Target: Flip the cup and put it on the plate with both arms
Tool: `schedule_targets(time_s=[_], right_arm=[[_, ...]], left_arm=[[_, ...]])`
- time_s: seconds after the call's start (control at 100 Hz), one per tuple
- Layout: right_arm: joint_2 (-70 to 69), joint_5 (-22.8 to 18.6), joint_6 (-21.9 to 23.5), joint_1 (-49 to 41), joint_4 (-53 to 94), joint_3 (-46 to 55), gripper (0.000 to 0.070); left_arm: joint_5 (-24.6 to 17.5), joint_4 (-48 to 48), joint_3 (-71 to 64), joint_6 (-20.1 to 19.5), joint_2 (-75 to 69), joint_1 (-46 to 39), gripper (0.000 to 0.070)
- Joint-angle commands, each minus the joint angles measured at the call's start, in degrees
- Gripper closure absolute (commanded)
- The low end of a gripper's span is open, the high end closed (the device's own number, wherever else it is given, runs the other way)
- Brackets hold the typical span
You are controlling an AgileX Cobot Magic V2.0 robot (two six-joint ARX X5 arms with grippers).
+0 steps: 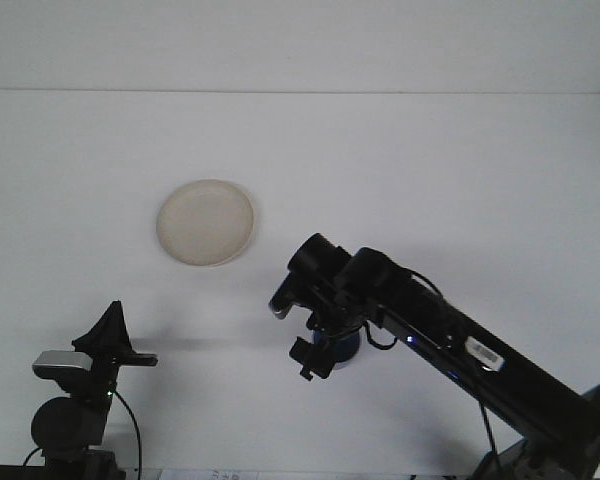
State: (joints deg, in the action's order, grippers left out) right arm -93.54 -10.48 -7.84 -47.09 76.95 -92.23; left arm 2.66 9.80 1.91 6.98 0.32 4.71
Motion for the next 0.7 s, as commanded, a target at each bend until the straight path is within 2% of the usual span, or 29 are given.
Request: schedule_targets(time_s=[0.0,0.15,0.25,0.43,0.69], right_arm=[[2.6,0.3,-2.7,1.3,1.5,-1.4,0.0211],[9.1,5.7,-2.7,7.8,1.5,-1.4,0.0212],[13.1,8.6,-0.9,14.2,-0.3,-1.2,0.0212],[22.0,8.7,3.9,25.7,-12.0,5.4,0.0212],[38.8,9.5,7.2,36.3,-30.1,27.1,0.0212]], left_arm=[[-0.2,0.6,-1.0,0.2,-0.1,-0.1,0.0688],[-0.2,0.6,-1.0,0.2,-0.1,-0.1,0.0688],[-0.2,0.6,-1.0,0.2,-0.1,-0.1,0.0688],[-0.2,0.6,-1.0,0.2,-0.1,-0.1,0.0688],[-0.2,0.6,-1.0,0.2,-0.1,-0.1,0.0688]])
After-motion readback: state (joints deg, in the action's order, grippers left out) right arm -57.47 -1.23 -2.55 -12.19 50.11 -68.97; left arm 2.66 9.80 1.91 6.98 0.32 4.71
